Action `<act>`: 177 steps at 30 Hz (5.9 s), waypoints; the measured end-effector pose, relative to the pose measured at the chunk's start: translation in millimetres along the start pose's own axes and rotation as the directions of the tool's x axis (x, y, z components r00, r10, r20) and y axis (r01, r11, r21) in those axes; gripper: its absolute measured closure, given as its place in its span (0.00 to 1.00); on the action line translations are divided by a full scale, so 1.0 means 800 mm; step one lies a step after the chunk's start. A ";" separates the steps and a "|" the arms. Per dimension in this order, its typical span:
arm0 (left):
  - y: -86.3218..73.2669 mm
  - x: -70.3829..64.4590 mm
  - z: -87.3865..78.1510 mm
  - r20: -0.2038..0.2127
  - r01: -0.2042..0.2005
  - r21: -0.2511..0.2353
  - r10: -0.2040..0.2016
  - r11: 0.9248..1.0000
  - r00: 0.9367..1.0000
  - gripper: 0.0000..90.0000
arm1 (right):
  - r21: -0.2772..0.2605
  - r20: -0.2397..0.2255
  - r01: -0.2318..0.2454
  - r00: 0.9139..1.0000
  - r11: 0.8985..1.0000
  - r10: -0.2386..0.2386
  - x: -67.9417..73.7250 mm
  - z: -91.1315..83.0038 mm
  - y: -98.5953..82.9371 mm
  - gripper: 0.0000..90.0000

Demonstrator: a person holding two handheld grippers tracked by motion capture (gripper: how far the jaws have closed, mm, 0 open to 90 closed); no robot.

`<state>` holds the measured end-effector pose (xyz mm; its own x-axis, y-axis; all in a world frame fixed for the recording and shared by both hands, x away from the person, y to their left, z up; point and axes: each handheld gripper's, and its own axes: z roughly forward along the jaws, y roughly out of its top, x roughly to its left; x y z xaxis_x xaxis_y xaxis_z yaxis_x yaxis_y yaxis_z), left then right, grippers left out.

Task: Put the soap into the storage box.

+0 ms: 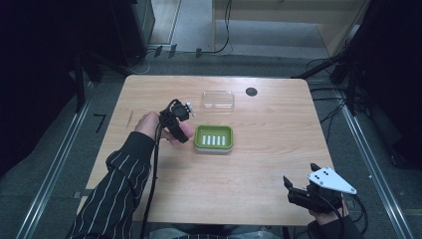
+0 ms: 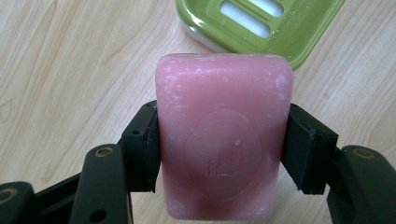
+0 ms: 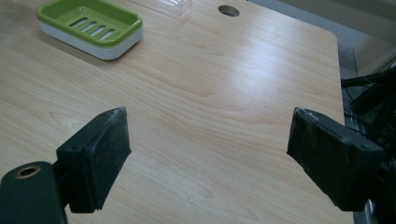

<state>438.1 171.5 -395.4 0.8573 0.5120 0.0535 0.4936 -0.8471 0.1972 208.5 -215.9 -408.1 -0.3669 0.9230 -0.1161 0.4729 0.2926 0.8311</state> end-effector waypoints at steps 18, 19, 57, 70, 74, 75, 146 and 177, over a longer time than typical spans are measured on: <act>0.025 -0.005 0.004 0.005 -0.076 -0.002 0.076 0.997 0.997 0.44 | 0.003 0.004 -0.001 1.000 1.000 0.000 0.000 0.000 -0.001 0.15; 0.025 -0.005 0.004 0.005 -0.076 -0.002 0.076 0.997 0.997 0.43 | 0.003 0.004 -0.001 1.000 1.000 0.000 0.000 0.000 -0.001 0.15; 0.077 -0.024 0.017 -0.015 -0.239 -0.023 0.239 0.971 0.971 0.43 | 0.015 0.049 -0.026 0.998 1.000 0.025 -0.007 -0.016 -0.013 0.15; 0.092 -0.031 0.026 -0.024 -0.296 -0.026 0.295 0.955 0.955 0.43 | 0.021 0.061 -0.033 0.998 0.999 0.032 -0.008 -0.019 -0.016 0.15; 0.096 -0.034 0.030 -0.026 -0.313 -0.022 0.312 0.950 0.950 0.43 | 0.020 0.063 -0.032 0.998 0.999 0.031 -0.009 -0.021 -0.017 0.15; 0.098 -0.035 0.032 -0.022 -0.322 -0.022 0.322 0.946 0.947 0.43 | 0.021 0.063 -0.033 0.997 0.999 0.032 -0.009 -0.021 -0.017 0.15; 0.109 -0.043 0.068 -0.024 -0.378 -0.007 0.378 0.926 0.925 0.39 | 0.021 0.063 -0.039 0.997 0.999 0.037 -0.010 -0.020 -0.016 0.15; 0.050 -0.055 0.006 -0.029 -0.067 0.058 0.069 0.996 0.997 0.01 | 0.011 0.047 -0.029 0.998 1.000 0.029 -0.009 -0.016 -0.013 0.15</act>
<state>421.0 114.3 -394.5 0.8846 0.4565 0.0953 0.4427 -0.8863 0.1360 195.6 -228.5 -408.8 -0.3149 0.9418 -0.1176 0.4923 0.2680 0.8281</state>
